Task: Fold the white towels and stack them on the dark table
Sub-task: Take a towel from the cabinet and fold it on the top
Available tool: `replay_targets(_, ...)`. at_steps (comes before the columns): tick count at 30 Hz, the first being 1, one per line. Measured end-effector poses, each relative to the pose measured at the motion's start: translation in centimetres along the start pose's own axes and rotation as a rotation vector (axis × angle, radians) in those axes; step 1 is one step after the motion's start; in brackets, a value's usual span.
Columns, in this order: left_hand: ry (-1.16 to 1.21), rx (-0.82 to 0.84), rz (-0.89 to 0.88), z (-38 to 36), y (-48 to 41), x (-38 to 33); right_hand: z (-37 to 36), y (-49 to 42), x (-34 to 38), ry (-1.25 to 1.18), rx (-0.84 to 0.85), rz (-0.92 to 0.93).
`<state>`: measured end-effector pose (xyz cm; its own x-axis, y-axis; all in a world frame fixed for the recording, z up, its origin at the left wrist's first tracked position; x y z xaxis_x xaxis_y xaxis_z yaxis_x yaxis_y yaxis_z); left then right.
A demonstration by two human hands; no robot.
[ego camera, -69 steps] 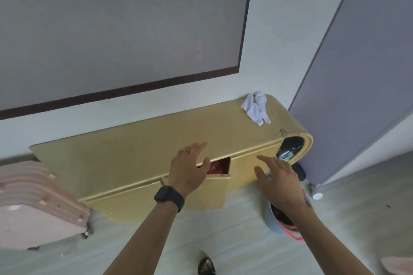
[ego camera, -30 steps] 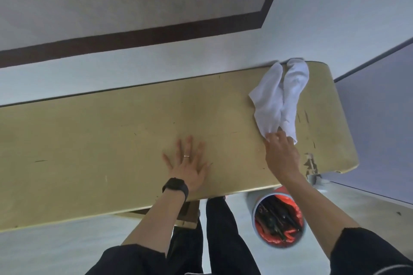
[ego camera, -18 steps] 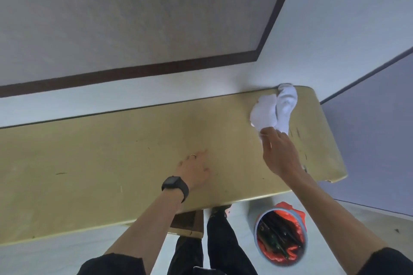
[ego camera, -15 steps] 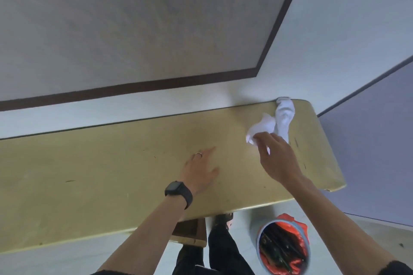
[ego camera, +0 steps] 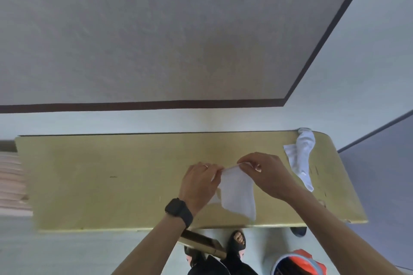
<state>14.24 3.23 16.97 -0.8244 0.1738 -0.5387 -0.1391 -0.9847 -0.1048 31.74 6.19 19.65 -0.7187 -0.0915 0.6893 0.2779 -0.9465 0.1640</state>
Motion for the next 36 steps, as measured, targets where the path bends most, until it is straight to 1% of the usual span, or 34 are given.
replay_targets(6, -0.117, 0.062, 0.098, 0.8, 3.9, 6.7, -1.8, 0.4, 0.5, -0.035, -0.022, -0.014)
replay_targets(8, -0.190, 0.082, 0.115, 1.0, 4.4, 8.9, -2.0, 0.1, 0.0, 0.025, -0.051, 0.000)
replay_targets(12, -0.280, 0.131, 0.126, 2.0, 3.1, 12.0, -1.7, -2.0, -1.9, 0.248, -0.126, -0.003)
replay_targets(17, -0.290, 0.045, 0.136, 4.6, -2.4, 12.8, 0.1, -6.0, -2.2, 0.349, -0.235, 0.021)
replay_targets(20, -0.312, -0.054, 0.078, 6.0, -4.9, 12.4, 1.7, -7.3, -1.3, 0.357, -0.356, 0.062)
replay_targets(23, -0.332, -0.136, 0.024, 7.0, -5.8, 11.9, 2.3, -7.8, -1.2, 0.351, -0.401, 0.075)
replay_targets(28, -0.397, -0.125, -0.048, 6.0, -4.4, 12.0, 0.2, -6.8, -2.8, 0.342, -0.387, 0.076)
replay_targets(30, -0.387, -0.086, -0.029, 4.4, -3.0, 12.8, -1.8, -5.8, -4.2, 0.340, -0.354, 0.057)
replay_targets(32, -0.375, -0.030, 0.007, 2.3, -0.9, 13.9, -4.5, -4.3, -5.9, 0.326, -0.293, 0.003)
replay_targets(36, -0.369, 0.159, 0.049, -2.9, 4.7, 15.8, -10.3, -0.2, -9.8, 0.319, -0.126, -0.129)
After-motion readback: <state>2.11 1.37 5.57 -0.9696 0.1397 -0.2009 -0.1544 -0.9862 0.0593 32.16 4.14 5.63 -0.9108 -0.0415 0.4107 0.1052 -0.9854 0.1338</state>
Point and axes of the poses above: each hand's wrist, its own y-axis away from the middle knuckle, its own z-axis out of the back of the hand, x = y × z, the point moved 9 cm from there along -y, towards the middle knuckle, and after that the axes turned 2 degrees about -x, right-handed, at the moved point
